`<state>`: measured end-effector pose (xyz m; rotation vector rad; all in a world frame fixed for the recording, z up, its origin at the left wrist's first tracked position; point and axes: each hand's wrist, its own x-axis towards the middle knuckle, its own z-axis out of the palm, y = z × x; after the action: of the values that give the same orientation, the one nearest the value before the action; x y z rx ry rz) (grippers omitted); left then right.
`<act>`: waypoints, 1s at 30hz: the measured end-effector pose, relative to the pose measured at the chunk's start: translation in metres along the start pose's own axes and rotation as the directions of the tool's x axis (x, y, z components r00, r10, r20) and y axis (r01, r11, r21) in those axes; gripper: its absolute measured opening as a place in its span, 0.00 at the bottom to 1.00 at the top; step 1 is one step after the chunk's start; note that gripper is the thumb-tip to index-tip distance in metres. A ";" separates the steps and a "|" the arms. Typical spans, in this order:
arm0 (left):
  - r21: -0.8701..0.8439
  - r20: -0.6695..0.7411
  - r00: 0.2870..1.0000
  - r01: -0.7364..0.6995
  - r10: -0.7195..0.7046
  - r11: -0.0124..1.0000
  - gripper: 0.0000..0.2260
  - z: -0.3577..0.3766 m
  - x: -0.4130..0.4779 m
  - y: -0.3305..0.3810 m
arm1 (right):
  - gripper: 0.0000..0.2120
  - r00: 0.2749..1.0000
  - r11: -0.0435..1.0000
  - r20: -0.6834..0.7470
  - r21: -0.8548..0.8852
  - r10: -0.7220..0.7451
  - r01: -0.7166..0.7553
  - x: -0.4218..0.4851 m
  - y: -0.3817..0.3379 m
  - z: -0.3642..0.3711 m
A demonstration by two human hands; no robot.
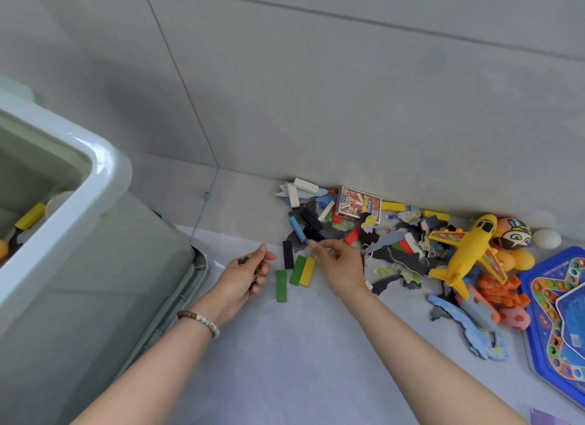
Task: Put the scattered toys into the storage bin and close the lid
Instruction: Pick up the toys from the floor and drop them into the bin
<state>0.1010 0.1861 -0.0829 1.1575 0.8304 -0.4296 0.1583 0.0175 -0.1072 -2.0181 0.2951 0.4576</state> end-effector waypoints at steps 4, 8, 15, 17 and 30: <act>0.006 0.003 1.000 -0.003 0.003 1.000 0.12 0.002 0.000 0.001 | 0.12 0.932 0.644 0.265 0.673 0.249 -0.364 -0.006 -0.012 -0.016; 0.005 0.011 1.000 -0.004 0.004 1.000 0.12 0.008 0.000 0.003 | 0.16 0.920 0.538 0.325 0.747 0.218 -0.391 0.003 -0.019 -0.038; 0.021 0.041 0.999 -0.004 0.003 1.000 0.12 0.029 0.004 0.008 | 0.11 0.987 0.943 -0.073 0.312 0.146 -0.116 0.027 0.001 -0.082; 0.024 0.044 0.999 0.000 -0.001 1.000 0.12 0.033 0.005 0.008 | 0.11 0.989 0.963 -0.117 0.263 0.093 -0.060 0.033 0.009 -0.087; 0.030 0.035 0.999 0.014 -0.015 0.999 0.13 0.037 0.009 0.002 | 0.10 0.995 0.991 -0.021 -0.086 0.101 -0.103 0.067 0.022 -0.077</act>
<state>0.1211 0.1539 -0.0829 1.1690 0.8045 -0.4744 0.2245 -0.0622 -0.1212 -2.0995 0.3961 0.5252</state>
